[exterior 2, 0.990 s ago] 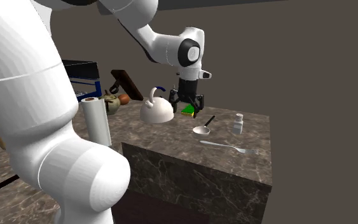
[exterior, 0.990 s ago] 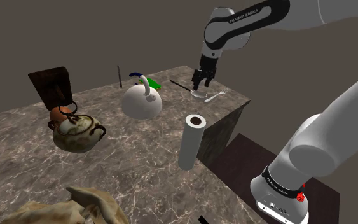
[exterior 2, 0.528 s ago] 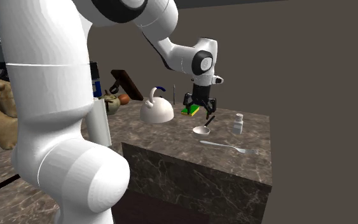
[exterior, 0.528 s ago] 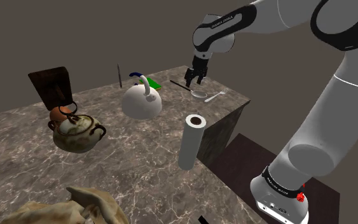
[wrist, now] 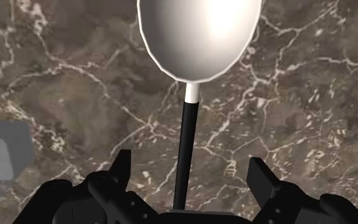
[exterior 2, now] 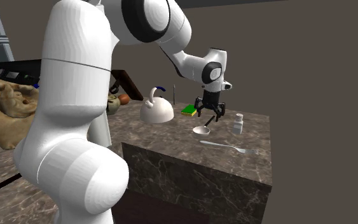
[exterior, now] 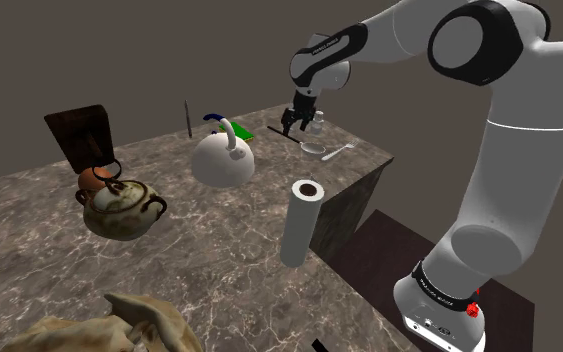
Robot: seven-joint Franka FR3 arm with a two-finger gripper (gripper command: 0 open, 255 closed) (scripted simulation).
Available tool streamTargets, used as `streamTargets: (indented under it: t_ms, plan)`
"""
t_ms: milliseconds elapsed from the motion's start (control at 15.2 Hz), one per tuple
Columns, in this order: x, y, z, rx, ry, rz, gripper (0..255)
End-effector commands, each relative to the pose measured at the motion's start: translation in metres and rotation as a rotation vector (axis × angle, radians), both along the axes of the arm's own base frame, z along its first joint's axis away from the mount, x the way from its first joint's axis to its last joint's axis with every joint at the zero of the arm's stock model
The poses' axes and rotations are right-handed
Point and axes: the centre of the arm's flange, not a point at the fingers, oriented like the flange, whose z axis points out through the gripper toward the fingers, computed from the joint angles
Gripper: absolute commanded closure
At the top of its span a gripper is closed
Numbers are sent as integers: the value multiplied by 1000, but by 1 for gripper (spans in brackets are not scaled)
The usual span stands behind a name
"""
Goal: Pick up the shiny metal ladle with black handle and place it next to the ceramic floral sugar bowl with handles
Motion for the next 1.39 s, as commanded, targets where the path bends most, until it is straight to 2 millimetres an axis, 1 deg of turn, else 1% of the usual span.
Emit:
streamTargets:
  t_ms: [0, 330, 792, 858, 1320]
  plan:
    - [2, -1, -11, 0, -2, -1, 0]
    - [5, 1, -35, 0, -2, -1, 0]
    - [5, 1, -35, 0, -2, -1, 0]
    - [5, 1, -35, 0, -2, -1, 255]
    - [4, 1, -35, 0, -2, -1, 255]
